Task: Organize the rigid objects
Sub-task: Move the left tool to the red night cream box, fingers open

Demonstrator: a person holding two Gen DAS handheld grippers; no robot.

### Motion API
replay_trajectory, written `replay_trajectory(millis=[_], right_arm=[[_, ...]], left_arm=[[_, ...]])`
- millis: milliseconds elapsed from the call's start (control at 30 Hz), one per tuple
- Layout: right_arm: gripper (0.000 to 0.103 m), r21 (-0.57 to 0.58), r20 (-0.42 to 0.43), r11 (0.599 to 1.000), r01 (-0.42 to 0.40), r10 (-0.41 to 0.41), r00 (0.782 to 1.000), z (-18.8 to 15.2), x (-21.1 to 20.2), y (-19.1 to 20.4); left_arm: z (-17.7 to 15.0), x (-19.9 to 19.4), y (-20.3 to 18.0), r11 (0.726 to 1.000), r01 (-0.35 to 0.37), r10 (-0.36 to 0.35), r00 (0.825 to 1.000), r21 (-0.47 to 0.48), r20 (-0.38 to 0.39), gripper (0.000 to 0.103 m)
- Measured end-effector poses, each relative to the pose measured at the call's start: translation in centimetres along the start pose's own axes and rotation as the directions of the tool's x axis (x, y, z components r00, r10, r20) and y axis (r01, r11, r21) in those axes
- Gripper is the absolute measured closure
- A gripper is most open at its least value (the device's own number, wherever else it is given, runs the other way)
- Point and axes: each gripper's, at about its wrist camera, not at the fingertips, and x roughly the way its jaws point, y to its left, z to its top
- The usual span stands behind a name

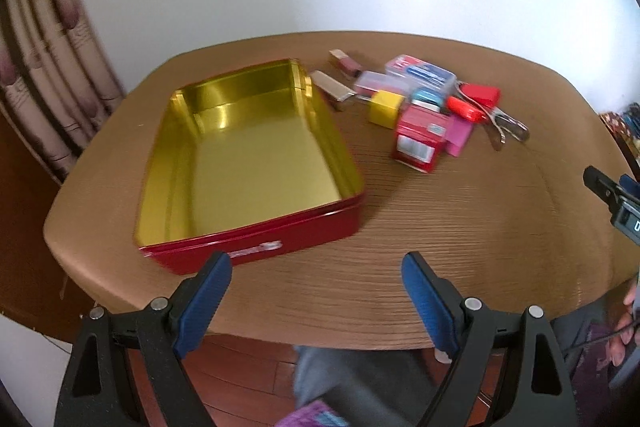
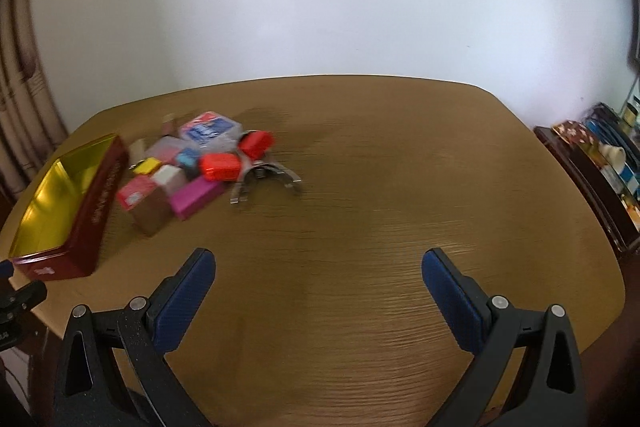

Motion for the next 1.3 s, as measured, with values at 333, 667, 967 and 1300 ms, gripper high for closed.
replay_trajectory(millis=[333,667,967,1300], right_arm=[[0.000,0.047,-0.065,0.998,0.035,-0.032,0.997,-0.5,2.7,-4.3],[0.000,0.076,-0.142,0.996,0.040,-0.029,0.989,-1.3,5.2,-6.2],[0.000,0.055,-0.175,0.998,0.031,-0.021,0.984,-1.9,6.3,-5.7],[0.000,0.027,-0.173,0.999,0.040,-0.035,0.984,-2.0,6.5,-5.4]], left_arm=[[4.2,3.1,-4.0,0.995,0.082,-0.078,0.994,0.063,-0.071,0.014],[9.9,7.0,-5.1,0.989,0.115,-0.104,0.988,0.097,-0.115,0.014],[10.9,10.2,-6.2,0.981,0.154,-0.130,0.974,0.121,-0.184,0.014],[11.5,13.0,-5.7,0.982,0.140,-0.113,0.974,0.126,-0.196,0.054]])
